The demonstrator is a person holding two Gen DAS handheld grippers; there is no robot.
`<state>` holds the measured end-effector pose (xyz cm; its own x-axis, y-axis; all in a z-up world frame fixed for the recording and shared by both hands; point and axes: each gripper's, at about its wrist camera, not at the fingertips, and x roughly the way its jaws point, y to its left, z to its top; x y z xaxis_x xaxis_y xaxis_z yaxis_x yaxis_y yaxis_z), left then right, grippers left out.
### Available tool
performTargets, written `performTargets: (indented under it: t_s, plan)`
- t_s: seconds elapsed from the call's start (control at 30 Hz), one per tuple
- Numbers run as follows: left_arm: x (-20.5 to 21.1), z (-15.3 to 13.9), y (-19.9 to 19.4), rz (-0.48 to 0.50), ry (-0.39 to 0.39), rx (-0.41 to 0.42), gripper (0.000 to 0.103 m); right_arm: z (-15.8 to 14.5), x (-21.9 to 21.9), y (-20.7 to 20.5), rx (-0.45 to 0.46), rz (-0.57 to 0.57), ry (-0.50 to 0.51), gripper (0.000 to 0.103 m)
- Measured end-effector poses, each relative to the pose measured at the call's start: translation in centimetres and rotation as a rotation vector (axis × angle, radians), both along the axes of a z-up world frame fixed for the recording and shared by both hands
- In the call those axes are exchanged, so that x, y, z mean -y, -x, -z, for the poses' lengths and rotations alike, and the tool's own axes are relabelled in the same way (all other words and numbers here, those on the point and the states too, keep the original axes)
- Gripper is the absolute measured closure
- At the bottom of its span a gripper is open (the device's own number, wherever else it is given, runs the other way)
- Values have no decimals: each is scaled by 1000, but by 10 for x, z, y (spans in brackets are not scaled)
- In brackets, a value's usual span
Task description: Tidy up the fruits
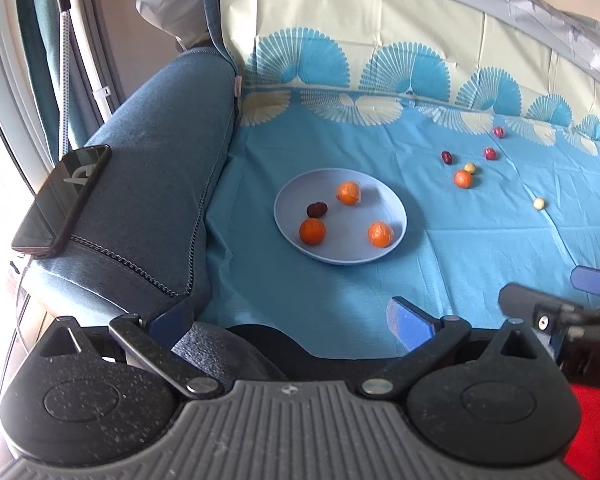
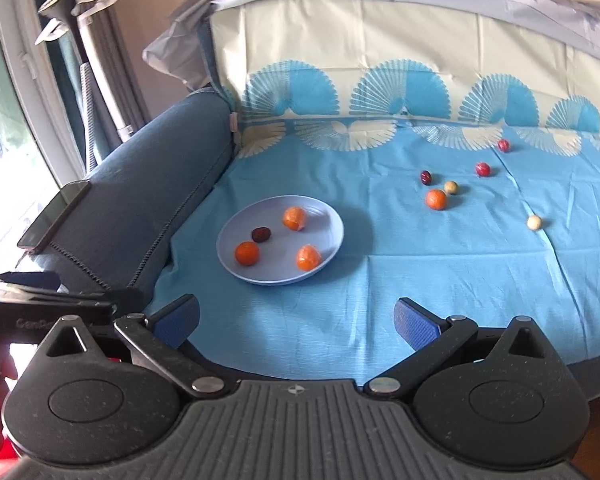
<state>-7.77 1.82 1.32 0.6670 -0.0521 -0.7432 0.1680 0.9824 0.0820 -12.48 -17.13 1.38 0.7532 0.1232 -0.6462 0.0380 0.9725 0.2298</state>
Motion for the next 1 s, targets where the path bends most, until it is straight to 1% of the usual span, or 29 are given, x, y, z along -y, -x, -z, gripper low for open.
performTargets:
  t_s: [0.17, 0.3, 0.43, 0.57, 0.67, 0.77, 0.87, 1.0]
  plan:
    - [18, 2, -11, 21, -7, -19, 0, 5, 25, -6, 12, 56, -13, 1]
    - [44, -1, -30, 53, 9, -27, 0, 8, 58, -16, 27, 132, 1, 1]
    - [84, 0, -60, 95, 46, -39, 0, 6, 105, -31, 52, 218, 8, 1]
    - [133, 10, -102, 131, 85, -67, 0, 5, 156, -57, 78, 286, 55, 1]
    - [173, 24, -135, 160, 94, -84, 0, 11, 196, -89, 76, 335, 79, 1]
    - [215, 42, -171, 189, 92, -84, 0, 27, 239, -132, 51, 370, 85, 1]
    - [252, 67, -209, 210, 92, -113, 0, 53, 277, -180, -4, 386, 62, 1]
    - [290, 108, -260, 208, 105, -148, 0, 96, 307, -248, -93, 383, 45, 1]
